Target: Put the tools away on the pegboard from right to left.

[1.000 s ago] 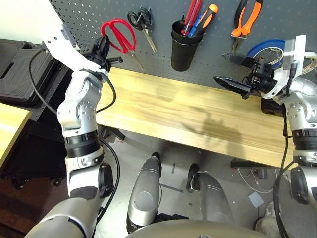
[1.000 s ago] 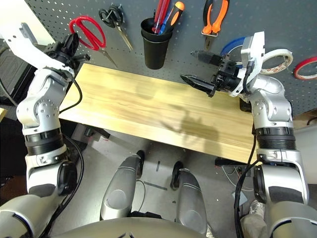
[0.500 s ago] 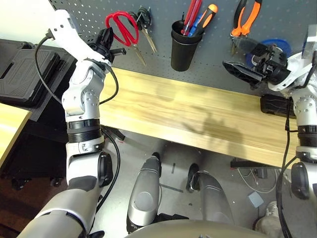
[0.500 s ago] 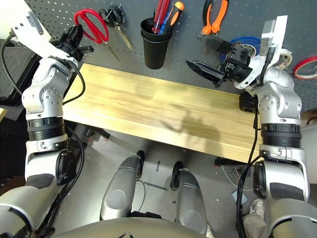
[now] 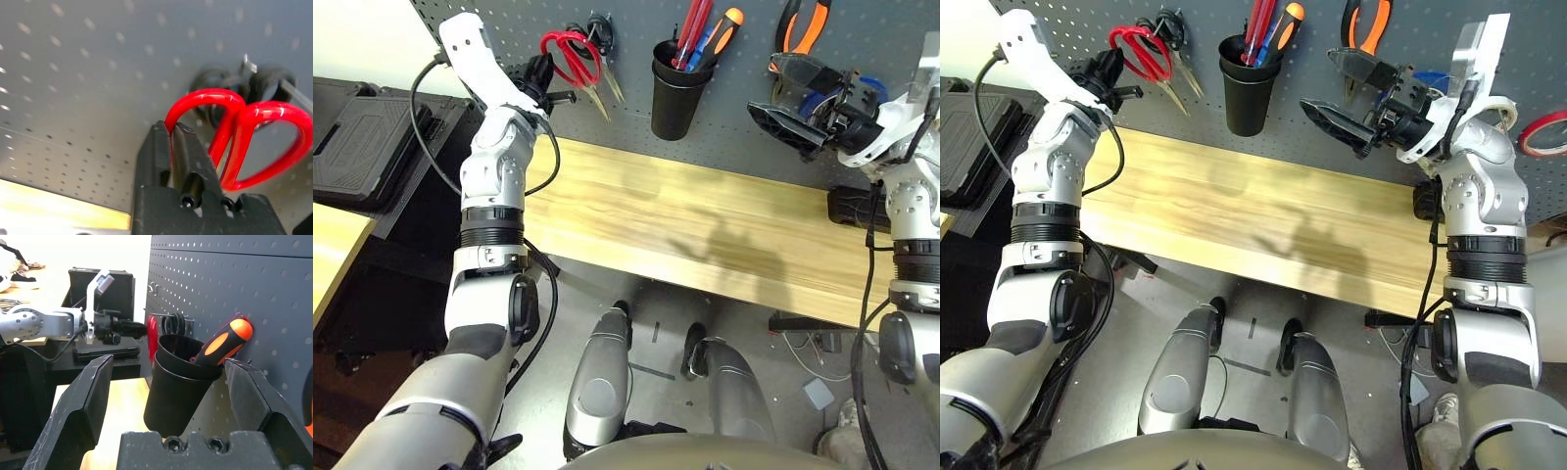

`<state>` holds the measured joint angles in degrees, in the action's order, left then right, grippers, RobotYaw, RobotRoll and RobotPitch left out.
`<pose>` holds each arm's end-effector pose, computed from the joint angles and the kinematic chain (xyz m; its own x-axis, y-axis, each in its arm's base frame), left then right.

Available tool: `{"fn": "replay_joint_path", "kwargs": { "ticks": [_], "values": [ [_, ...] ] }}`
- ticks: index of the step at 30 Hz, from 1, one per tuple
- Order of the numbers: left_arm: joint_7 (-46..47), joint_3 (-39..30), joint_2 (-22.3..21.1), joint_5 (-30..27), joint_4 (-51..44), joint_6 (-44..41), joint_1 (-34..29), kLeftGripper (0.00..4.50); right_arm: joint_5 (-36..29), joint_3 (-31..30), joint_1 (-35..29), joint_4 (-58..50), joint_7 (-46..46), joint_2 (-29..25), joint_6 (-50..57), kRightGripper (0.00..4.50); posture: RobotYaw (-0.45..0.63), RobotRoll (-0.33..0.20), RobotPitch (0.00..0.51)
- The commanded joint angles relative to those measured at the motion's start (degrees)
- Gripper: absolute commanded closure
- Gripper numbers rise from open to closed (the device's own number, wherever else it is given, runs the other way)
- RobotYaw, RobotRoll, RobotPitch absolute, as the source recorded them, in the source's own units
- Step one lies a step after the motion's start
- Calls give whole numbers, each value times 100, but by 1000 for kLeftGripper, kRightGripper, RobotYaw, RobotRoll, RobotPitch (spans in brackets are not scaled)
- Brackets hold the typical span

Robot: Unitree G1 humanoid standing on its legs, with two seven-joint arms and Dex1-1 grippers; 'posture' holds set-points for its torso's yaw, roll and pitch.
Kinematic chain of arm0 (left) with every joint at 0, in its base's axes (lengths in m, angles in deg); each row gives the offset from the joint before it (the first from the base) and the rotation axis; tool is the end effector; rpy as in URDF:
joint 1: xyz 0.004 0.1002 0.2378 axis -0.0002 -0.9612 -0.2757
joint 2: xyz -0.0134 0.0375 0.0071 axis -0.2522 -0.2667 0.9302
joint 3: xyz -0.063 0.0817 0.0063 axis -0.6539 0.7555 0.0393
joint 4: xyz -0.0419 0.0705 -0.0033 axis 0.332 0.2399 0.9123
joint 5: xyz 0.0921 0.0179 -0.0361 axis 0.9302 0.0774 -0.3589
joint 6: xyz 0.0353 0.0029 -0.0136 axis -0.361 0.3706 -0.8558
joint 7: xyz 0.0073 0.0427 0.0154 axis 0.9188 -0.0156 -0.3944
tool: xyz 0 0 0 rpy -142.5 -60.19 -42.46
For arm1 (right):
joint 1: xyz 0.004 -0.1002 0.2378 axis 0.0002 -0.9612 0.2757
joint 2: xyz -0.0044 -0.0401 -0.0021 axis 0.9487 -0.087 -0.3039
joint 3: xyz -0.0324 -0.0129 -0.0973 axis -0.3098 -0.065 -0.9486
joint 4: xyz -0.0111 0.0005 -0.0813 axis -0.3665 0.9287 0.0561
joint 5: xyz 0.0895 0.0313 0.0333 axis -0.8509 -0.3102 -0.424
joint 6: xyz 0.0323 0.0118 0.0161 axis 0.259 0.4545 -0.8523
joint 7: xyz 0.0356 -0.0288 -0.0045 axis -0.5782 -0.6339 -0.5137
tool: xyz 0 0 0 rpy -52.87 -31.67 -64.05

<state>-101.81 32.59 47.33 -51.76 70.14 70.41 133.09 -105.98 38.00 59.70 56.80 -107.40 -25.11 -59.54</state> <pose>0.3549 0.1851 0.2146 0.9580 -0.2110 0.1943 0.2349 0.9659 -0.1093 0.3009 -0.2471 0.2236 0.4105 0.8408 0.3529 -0.7830 0.5234 -0.3361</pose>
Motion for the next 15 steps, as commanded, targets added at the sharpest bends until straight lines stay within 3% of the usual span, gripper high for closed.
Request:
{"fn": "replay_joint_path", "kwargs": {
  "ticks": [1,3,13,15],
  "values": [
    [-88,75,18,110,156,90,20,4033,110,-45,-95,-10,42,36,-131,0,252,0,260],
    [-75,82,15,146,172,85,-14,3860,129,-50,-110,-6,59,55,-155,0,255,0,260],
    [49,259,76,271,-855,-282,-895,100,289,-120,-180,190,46,174,-414,0,275,0,259],
    [94,288,86,272,-1202,-470,-1166,42,289,-140,-253,189,35,179,-421,0,281,0,259]
  ]
}}
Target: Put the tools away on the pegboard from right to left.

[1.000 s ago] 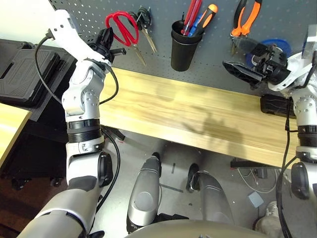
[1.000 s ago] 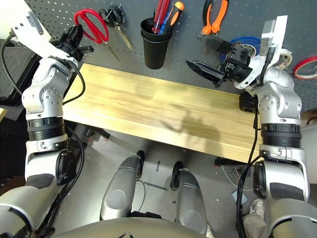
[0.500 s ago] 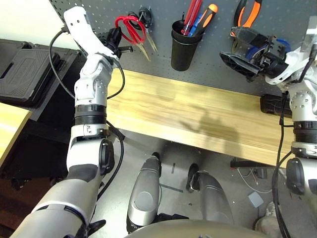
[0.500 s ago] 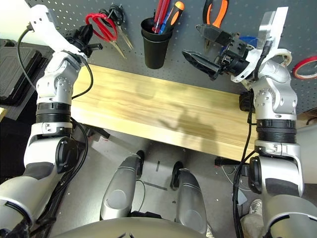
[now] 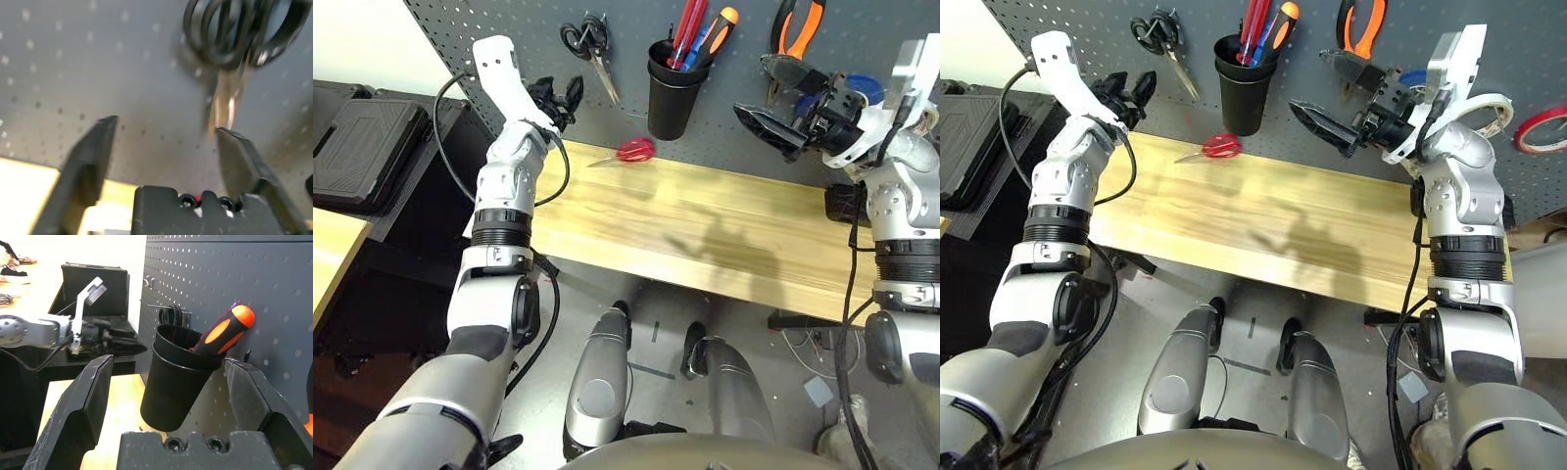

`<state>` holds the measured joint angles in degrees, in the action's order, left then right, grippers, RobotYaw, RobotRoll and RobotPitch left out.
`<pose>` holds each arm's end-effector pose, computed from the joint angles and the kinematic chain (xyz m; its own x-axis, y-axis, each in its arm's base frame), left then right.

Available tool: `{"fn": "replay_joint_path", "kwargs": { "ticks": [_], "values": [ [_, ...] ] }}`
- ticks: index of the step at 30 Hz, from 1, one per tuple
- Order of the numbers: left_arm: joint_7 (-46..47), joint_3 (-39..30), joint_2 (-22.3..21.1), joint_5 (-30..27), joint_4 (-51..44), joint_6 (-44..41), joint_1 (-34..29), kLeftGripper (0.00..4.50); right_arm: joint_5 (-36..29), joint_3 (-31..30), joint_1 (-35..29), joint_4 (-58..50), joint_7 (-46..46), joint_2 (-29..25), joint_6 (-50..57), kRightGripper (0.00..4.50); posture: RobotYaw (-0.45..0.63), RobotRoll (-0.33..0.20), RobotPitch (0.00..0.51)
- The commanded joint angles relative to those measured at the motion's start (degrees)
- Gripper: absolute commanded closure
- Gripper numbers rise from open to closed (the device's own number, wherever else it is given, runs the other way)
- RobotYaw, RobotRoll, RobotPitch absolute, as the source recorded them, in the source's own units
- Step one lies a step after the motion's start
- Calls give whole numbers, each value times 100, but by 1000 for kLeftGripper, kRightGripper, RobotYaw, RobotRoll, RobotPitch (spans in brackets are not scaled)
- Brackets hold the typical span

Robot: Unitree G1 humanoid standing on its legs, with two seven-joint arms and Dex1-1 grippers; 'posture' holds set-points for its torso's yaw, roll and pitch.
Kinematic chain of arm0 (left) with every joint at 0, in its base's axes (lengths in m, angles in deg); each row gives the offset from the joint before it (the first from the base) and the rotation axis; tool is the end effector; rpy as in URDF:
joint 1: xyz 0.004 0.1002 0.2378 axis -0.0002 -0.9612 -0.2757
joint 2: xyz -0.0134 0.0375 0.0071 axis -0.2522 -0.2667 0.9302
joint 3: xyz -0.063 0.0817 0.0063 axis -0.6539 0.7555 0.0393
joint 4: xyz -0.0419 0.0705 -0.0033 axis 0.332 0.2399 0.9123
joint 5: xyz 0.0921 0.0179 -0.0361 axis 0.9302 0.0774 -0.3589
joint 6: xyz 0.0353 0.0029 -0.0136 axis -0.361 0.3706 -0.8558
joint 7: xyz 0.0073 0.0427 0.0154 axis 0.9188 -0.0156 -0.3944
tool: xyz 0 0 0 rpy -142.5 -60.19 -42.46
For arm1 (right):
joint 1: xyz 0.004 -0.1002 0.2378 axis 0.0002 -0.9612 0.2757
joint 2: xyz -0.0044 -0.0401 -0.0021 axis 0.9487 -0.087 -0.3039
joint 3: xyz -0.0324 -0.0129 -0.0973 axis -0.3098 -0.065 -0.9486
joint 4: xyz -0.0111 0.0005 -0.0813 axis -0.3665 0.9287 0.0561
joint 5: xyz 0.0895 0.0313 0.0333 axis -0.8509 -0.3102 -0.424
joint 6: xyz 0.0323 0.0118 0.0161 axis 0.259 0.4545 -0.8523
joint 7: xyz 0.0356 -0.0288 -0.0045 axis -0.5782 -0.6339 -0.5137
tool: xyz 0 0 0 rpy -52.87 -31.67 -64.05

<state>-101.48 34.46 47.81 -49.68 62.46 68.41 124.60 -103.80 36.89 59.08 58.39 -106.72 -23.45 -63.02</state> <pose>0.3406 0.1883 0.1859 0.9699 -0.2078 0.1271 0.2161 0.9748 -0.0551 0.3038 -0.2414 0.2138 0.4253 0.8360 0.3467 -0.7704 0.5355 -0.3461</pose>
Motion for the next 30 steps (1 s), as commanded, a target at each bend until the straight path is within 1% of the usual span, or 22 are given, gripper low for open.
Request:
{"fn": "replay_joint_path", "kwargs": {
  "ticks": [1,7,10,15,19,21,25,30],
  "values": [
    [67,137,25,83,-622,-378,-461,42,71,-43,-235,26,-43,13,-77,0,285,0,258],
    [41,329,-4,206,-1257,-712,-1062,42,80,-112,-461,32,-134,-10,-114,0,294,0,256],
    [-121,634,-13,371,-1413,-703,-1349,42,165,-191,-586,90,-227,-73,-129,0,299,0,255],
    [-549,1179,31,609,-1269,-500,-1681,42,411,-335,-772,54,-151,-250,71,0,294,0,256],
    [-717,1402,90,776,-1056,-232,-1771,42,700,-449,-907,71,41,-349,103,0,281,0,260],
    [-703,1401,145,826,-961,-115,-1783,42,865,-486,-995,122,175,-335,25,0,280,0,258],
    [-573,1275,218,828,-959,19,-1843,42,964,-517,-1184,64,270,-277,-40,0,277,0,261],
    [-221,962,218,831,-1122,328,-2124,42,1172,-554,-1382,160,605,-294,25,0,291,0,268]
  ]
}}
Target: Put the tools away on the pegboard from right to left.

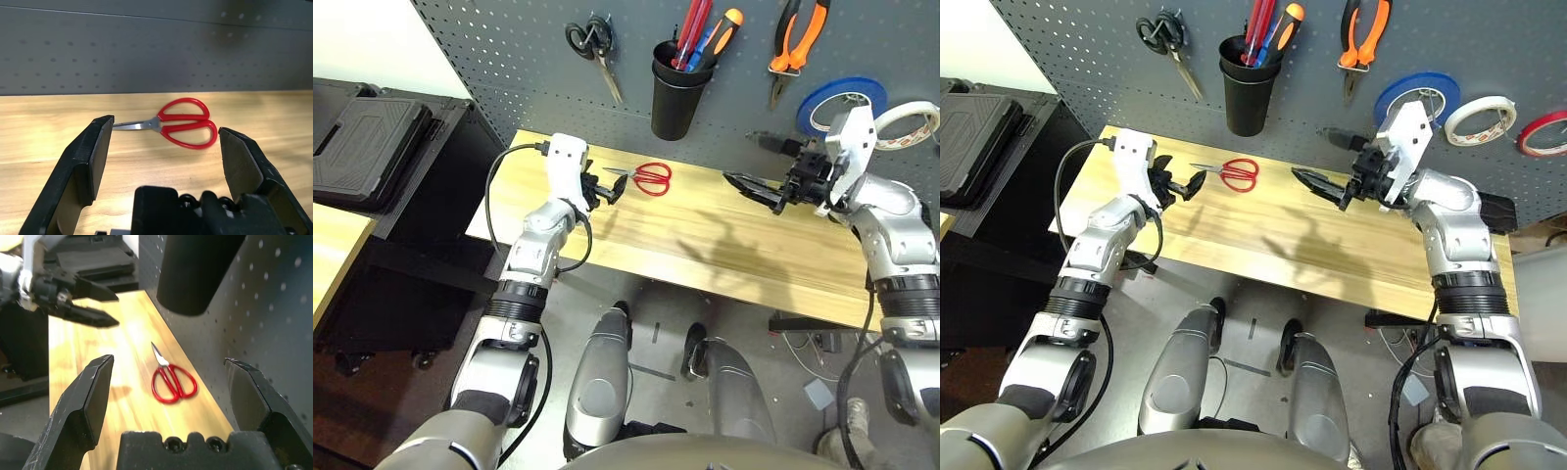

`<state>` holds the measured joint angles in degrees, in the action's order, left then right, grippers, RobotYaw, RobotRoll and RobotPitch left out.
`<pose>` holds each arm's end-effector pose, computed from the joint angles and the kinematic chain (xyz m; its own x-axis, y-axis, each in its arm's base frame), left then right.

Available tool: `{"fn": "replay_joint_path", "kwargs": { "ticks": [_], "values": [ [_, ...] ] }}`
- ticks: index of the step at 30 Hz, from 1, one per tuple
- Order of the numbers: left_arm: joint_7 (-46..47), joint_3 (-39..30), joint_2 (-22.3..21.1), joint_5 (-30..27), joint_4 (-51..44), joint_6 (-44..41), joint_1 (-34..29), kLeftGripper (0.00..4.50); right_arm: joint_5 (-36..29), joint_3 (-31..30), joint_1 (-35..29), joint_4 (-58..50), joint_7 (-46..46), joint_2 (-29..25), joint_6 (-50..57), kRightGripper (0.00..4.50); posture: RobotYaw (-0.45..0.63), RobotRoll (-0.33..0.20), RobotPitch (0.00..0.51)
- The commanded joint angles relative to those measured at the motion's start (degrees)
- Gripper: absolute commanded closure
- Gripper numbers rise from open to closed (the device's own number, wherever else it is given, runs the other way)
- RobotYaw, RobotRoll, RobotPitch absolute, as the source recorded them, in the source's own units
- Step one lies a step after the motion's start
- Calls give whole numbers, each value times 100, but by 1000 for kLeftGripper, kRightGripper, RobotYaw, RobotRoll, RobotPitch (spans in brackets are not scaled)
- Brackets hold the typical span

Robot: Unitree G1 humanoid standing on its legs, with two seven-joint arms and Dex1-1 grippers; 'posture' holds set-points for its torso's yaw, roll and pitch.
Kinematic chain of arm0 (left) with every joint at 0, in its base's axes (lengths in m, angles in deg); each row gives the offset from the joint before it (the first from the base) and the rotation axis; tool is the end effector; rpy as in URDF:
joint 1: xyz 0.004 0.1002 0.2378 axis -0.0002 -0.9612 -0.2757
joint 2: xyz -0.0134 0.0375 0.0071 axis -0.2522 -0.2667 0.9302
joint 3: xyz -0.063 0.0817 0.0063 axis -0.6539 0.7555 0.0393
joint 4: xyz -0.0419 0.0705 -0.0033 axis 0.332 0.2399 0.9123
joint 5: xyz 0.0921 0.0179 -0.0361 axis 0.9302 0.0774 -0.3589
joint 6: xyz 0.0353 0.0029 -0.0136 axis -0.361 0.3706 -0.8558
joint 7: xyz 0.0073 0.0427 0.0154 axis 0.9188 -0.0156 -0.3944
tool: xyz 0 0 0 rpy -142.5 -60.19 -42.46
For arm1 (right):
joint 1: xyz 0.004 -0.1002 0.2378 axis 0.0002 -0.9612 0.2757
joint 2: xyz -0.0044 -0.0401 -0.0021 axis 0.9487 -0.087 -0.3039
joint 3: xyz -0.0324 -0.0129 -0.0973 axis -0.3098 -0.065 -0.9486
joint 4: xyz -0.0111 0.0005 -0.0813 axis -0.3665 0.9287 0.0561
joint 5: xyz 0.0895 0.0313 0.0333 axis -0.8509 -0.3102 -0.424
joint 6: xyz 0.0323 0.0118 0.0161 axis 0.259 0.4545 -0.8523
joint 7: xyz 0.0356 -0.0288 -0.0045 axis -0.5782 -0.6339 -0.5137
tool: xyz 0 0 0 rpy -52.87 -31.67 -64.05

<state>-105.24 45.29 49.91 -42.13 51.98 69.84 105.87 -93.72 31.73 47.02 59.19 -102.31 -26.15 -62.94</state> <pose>0.3006 0.1696 0.1094 0.9348 -0.3458 -0.0809 0.3536 0.9275 0.1216 0.2866 -0.2539 0.1523 0.6120 0.7903 0.0292 -0.7566 0.5958 -0.2695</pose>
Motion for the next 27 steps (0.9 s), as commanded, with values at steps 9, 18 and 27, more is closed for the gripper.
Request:
{"fn": "replay_joint_path", "kwargs": {
  "ticks": [9,18,27],
  "values": [
    [740,-626,46,70,-124,763,-727,42,714,226,-318,759,1713,340,-453,0,295,0,255],
    [1245,-1180,-10,12,-128,1046,-891,42,884,497,-318,1143,2850,682,-924,0,303,0,214],
    [1230,-1351,-162,30,-10,1174,-882,42,1184,732,-69,2119,4049,787,-1623,0,316,0,209]
  ]
}}
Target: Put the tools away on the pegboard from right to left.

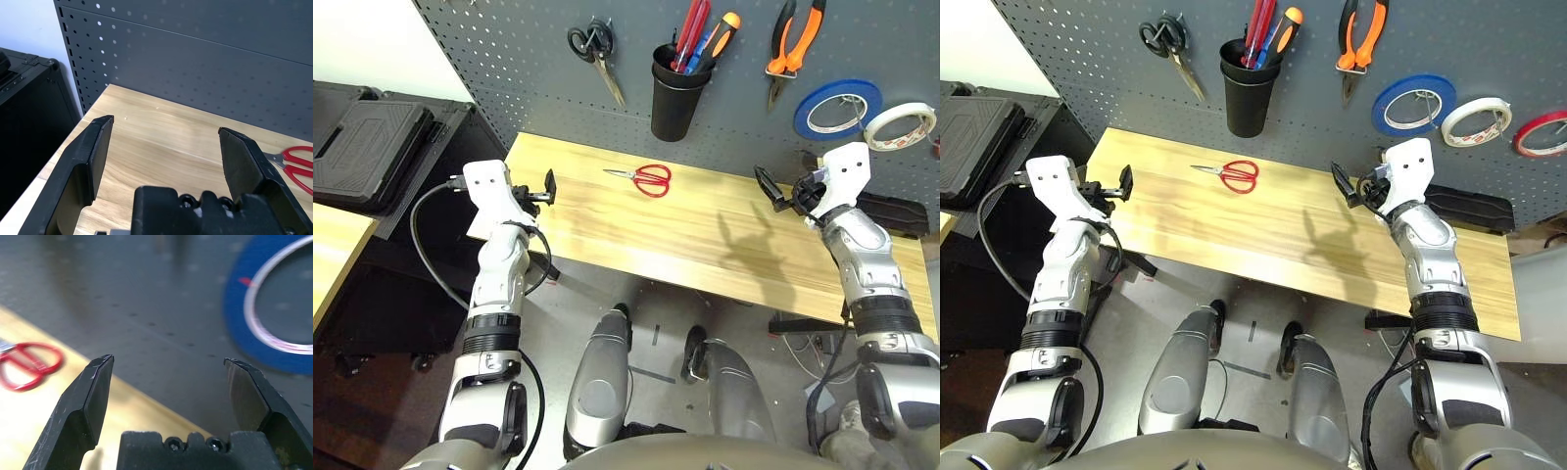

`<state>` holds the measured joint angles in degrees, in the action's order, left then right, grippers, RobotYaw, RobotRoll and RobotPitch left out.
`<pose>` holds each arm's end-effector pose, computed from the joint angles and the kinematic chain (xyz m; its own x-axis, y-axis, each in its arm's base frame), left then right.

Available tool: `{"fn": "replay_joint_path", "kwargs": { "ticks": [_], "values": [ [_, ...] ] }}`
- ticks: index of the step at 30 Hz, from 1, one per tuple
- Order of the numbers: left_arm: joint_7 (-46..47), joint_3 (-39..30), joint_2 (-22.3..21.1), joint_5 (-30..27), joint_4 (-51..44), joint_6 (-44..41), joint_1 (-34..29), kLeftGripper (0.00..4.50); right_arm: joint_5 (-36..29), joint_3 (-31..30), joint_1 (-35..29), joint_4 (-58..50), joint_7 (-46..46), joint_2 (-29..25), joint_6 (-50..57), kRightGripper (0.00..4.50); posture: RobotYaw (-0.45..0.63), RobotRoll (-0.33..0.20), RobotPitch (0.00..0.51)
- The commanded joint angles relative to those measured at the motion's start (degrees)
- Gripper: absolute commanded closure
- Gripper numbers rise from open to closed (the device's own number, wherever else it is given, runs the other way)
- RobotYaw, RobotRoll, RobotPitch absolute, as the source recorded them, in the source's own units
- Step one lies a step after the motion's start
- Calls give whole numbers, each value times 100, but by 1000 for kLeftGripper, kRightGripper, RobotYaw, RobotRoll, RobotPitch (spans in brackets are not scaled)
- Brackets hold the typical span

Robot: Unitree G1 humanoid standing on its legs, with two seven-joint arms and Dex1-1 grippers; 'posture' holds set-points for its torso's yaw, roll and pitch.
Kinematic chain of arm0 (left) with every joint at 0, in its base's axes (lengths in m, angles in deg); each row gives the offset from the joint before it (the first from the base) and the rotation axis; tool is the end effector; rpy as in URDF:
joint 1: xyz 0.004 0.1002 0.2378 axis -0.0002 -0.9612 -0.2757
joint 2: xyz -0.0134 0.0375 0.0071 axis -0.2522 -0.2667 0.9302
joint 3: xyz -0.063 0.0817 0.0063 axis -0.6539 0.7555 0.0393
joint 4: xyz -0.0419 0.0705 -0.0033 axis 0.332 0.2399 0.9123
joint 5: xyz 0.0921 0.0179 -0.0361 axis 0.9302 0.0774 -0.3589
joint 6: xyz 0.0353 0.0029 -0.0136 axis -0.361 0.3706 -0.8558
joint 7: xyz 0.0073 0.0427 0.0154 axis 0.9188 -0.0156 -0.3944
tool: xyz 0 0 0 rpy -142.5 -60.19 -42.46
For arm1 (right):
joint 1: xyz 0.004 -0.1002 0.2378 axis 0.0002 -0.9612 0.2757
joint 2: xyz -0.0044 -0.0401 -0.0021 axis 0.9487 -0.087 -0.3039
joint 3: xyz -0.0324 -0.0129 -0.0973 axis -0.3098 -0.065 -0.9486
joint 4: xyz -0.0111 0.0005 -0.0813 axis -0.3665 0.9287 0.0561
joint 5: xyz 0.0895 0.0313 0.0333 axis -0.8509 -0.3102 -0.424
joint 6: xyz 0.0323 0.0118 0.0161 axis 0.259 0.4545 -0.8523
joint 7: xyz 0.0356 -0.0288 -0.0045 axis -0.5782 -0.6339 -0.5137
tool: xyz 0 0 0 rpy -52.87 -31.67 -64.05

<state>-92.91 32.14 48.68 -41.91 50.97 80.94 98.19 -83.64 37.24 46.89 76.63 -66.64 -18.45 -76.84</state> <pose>0.2754 0.2252 0.0952 0.9932 0.0827 0.0823 -0.0887 0.9934 0.0733 0.2876 -0.2581 0.0982 0.9745 0.1770 0.1376 -0.1510 0.9718 -0.1812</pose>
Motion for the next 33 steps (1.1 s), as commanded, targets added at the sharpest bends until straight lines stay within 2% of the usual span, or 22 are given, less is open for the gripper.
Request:
{"fn": "replay_joint_path", "kwargs": {
  "ticks": [1,10,33],
  "values": [
    [-3,-38,-47,15,100,77,-114,42,268,181,-59,505,688,12,-329,0,319,0,208],
    [-53,-79,-149,-4,164,159,-114,42,504,222,-2,1036,1497,41,-838,0,321,0,208],
    [-425,-81,-151,-174,316,354,-13,42,484,181,-78,1251,1862,218,-1008,0,323,0,200]
  ]
}}
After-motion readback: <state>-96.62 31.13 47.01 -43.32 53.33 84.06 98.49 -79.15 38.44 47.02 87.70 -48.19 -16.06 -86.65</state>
